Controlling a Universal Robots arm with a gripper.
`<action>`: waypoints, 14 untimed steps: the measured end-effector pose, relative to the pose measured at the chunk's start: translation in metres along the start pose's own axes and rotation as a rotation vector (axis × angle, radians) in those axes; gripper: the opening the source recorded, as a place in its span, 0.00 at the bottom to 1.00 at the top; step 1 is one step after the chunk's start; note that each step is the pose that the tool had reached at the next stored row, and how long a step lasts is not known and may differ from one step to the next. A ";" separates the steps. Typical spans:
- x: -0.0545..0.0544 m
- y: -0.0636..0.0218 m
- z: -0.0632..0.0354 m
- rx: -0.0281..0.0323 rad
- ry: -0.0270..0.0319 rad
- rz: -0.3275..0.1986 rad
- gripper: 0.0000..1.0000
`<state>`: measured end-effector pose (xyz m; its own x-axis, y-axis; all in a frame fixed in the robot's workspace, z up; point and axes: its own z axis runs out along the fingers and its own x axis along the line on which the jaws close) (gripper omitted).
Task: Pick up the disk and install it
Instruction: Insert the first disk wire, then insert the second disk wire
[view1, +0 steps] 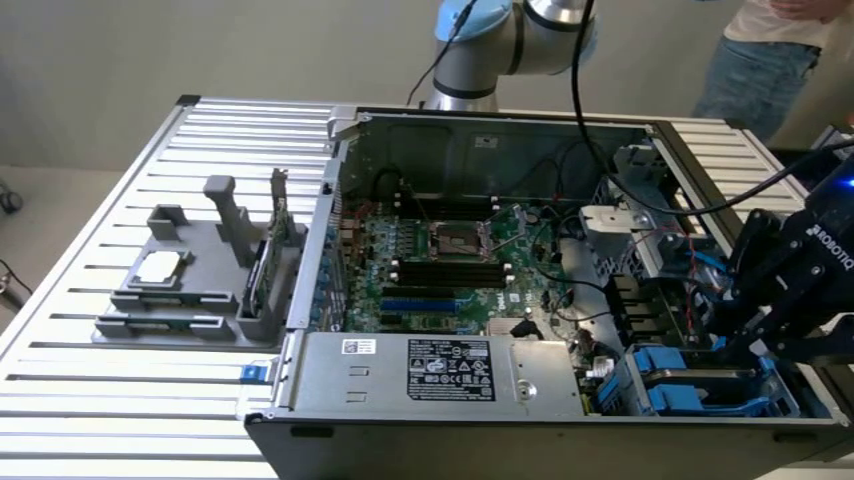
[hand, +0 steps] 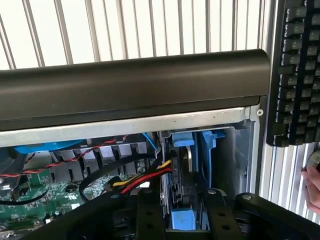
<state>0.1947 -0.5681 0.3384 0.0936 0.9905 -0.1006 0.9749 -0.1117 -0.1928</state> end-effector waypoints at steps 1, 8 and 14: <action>0.000 -0.0008 -0.0025 0.0000 0.0002 0.000 0.36; -0.002 -0.0044 -0.0181 0.0002 0.0005 0.002 0.36; -0.004 -0.0087 -0.0377 0.0000 0.0007 0.002 0.36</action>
<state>0.1934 -0.5681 0.3773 0.0959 0.9903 -0.1004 0.9747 -0.1139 -0.1925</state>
